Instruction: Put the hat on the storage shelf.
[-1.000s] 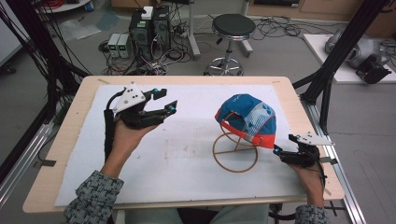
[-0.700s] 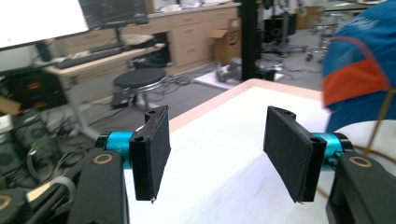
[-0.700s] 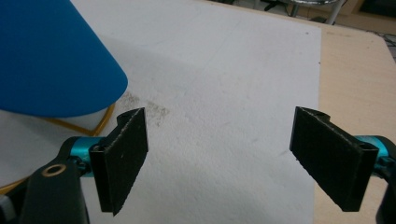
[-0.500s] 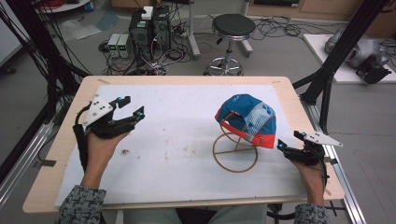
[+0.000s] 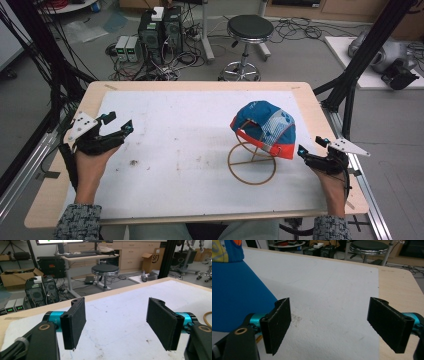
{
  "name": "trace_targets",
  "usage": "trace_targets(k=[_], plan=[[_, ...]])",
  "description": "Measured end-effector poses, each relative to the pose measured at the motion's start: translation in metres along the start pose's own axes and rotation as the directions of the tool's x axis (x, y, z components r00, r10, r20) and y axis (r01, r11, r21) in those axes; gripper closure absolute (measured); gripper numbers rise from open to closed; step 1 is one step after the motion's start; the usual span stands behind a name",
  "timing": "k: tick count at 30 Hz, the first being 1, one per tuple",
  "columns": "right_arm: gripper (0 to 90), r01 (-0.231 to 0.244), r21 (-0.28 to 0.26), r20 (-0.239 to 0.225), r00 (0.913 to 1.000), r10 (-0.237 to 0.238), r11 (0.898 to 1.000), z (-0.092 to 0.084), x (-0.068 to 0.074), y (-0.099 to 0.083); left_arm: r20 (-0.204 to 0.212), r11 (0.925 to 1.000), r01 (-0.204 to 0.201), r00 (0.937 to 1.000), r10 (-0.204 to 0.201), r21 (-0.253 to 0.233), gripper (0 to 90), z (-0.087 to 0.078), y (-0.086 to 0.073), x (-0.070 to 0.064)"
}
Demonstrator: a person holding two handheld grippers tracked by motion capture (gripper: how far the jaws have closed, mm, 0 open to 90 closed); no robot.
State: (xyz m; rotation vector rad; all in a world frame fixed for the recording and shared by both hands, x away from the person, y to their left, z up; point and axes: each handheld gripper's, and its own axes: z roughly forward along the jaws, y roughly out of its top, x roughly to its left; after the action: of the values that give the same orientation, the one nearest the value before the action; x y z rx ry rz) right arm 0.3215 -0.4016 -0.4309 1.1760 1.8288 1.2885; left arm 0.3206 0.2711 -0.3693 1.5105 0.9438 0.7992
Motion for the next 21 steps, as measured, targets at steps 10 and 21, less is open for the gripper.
trace_targets(k=[10, 21], plan=[[17.5, -0.023, -0.013, -0.012, 0.9997, 0.023, 1.000, 0.005, -0.001, 0.004, -0.066, 0.9995, 0.031, 0.9973, -0.030, 0.004, 26.7, -0.015, -0.018, 0.018], [17.5, -0.005, -0.002, -0.019, 0.9998, 0.005, 1.000, 0.011, 0.003, 0.006, -0.102, 0.9985, 0.049, 0.9936, -0.047, 0.023, 23.9, -0.017, -0.031, 0.027]])
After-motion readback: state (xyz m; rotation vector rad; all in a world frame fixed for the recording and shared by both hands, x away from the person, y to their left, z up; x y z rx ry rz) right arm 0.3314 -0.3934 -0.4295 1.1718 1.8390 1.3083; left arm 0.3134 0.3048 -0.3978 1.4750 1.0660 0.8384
